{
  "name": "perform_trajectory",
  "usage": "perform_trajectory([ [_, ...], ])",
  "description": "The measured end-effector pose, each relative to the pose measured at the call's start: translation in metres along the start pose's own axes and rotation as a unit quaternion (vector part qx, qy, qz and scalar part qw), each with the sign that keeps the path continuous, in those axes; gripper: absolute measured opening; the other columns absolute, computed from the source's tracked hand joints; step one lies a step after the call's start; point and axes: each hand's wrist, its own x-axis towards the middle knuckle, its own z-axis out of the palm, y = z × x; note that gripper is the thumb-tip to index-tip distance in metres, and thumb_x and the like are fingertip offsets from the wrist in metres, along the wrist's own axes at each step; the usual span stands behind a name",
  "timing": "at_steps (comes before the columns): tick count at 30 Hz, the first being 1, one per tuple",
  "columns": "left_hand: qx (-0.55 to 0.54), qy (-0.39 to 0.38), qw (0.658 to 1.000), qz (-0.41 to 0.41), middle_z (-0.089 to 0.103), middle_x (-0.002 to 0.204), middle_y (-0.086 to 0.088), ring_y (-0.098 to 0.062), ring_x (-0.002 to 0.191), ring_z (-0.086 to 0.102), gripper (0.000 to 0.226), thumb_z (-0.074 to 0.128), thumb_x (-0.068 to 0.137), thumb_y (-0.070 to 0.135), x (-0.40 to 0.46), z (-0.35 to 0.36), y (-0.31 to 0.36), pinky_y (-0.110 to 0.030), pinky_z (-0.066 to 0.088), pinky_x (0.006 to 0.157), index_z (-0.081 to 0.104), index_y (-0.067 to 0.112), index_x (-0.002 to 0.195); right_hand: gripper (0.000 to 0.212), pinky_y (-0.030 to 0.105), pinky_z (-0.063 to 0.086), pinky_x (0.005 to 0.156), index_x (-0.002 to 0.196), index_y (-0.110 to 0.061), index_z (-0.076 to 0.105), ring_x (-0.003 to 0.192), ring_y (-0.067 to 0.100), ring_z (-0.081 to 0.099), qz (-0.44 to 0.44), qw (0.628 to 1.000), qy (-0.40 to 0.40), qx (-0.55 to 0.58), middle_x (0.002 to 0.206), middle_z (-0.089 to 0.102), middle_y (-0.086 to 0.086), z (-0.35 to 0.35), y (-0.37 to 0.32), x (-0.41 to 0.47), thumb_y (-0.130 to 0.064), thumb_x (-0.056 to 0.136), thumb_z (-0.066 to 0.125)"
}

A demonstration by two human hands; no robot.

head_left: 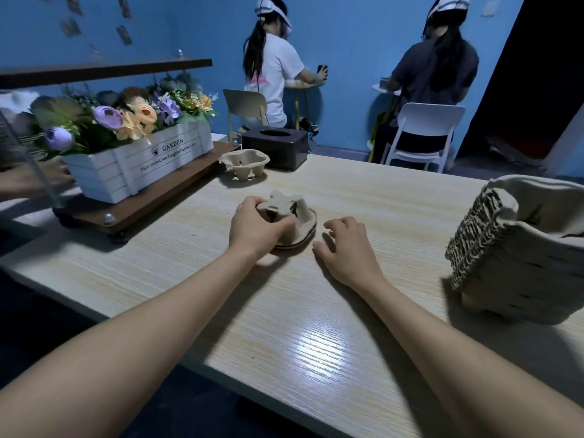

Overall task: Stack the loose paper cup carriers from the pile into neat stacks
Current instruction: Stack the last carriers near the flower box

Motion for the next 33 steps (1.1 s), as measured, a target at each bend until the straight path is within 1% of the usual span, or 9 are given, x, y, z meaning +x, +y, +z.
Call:
perform_trajectory([
  [3,-0.005,-0.012,1.000,0.012,0.059,0.112,0.000,-0.014,0.095,0.054,0.052,0.080,0.067,0.030,-0.008,0.000,0.005,-0.023,0.039,0.074,0.054,0.017,0.109,0.042,0.030,0.034,0.097,0.127,-0.011,0.047,0.118,0.021,0.038,-0.011,0.999,0.024,0.031,0.127,0.046,0.006,-0.002,0.000,-0.001,-0.027,0.089,0.058],
  [7,-0.013,-0.025,0.999,0.020,0.059,0.107,0.001,-0.012,0.089,0.054,0.048,0.080,0.067,0.027,-0.016,-0.004,0.014,-0.019,0.037,0.066,0.054,0.018,0.105,0.035,0.017,0.030,0.086,0.116,-0.009,0.051,0.110,0.020,0.042,-0.052,0.992,0.077,0.085,0.118,0.047,0.006,-0.006,-0.004,-0.007,-0.011,0.083,0.063],
  [11,-0.024,-0.042,0.998,0.027,0.060,0.095,0.004,-0.011,0.082,0.055,0.043,0.081,0.067,0.028,-0.024,-0.009,0.024,-0.017,0.039,0.060,0.055,0.017,0.100,0.030,0.036,0.043,0.078,0.101,-0.011,0.061,0.093,0.028,0.049,-0.147,0.984,0.096,0.018,0.103,0.055,0.008,-0.013,-0.006,-0.013,-0.003,0.073,0.068],
  [15,-0.042,-0.064,0.997,0.010,0.061,0.097,0.002,-0.014,0.086,0.056,0.045,0.079,0.070,0.034,-0.027,-0.014,0.031,-0.024,0.041,0.070,0.056,0.014,0.103,0.027,0.032,0.038,0.070,0.085,-0.018,0.061,0.083,0.029,0.054,-0.181,0.976,0.119,-0.032,0.088,0.060,0.000,-0.032,-0.008,-0.014,-0.002,0.066,0.072],
  [18,-0.061,-0.080,0.995,0.011,0.059,0.100,0.001,-0.014,0.089,0.055,0.043,0.070,0.079,0.042,-0.030,-0.020,0.038,-0.025,0.041,0.073,0.056,0.012,0.106,0.014,0.037,0.042,0.067,0.081,-0.014,0.060,0.079,0.029,0.054,-0.199,0.971,0.128,0.007,0.084,0.060,0.000,-0.048,-0.011,-0.018,-0.007,0.074,0.070],
  [21,-0.115,-0.078,0.990,0.028,0.061,0.096,0.001,-0.011,0.084,0.054,0.035,0.060,0.087,0.042,-0.033,-0.028,0.044,-0.020,0.041,0.071,0.058,0.010,0.102,0.008,0.041,0.044,0.070,0.082,-0.009,0.059,0.081,0.028,0.052,-0.169,0.974,0.125,0.081,0.085,0.058,0.003,-0.064,-0.015,-0.022,-0.003,0.080,0.065],
  [24,-0.149,-0.089,0.984,0.034,0.061,0.093,0.003,-0.012,0.089,0.054,0.029,0.050,0.093,0.044,-0.038,-0.035,0.051,-0.023,0.038,0.075,0.056,0.016,0.095,0.013,0.043,0.048,0.074,0.083,-0.011,0.055,0.080,0.027,0.054,-0.123,0.973,0.127,0.148,0.083,0.056,0.005,-0.082,-0.021,-0.023,0.000,0.080,0.062],
  [28,-0.171,-0.133,0.974,0.059,0.062,0.097,0.004,-0.009,0.091,0.057,0.019,0.045,0.097,0.034,-0.051,-0.039,0.064,-0.015,0.040,0.070,0.054,0.017,0.098,0.011,0.024,0.045,0.070,0.083,-0.013,0.054,0.080,0.025,0.058,-0.051,0.966,0.135,0.217,0.080,0.061,0.004,-0.111,-0.029,-0.027,-0.005,0.085,0.060],
  [33,-0.145,-0.149,0.969,0.132,0.064,0.100,0.003,-0.024,0.098,0.061,0.012,0.055,0.094,0.018,-0.064,-0.037,0.086,-0.035,0.051,0.088,0.058,0.023,0.104,0.007,0.050,0.052,0.082,0.084,-0.014,0.056,0.079,0.024,0.059,0.010,0.948,0.137,0.288,0.080,0.062,0.005,-0.141,-0.030,-0.036,-0.014,0.089,0.061],
])
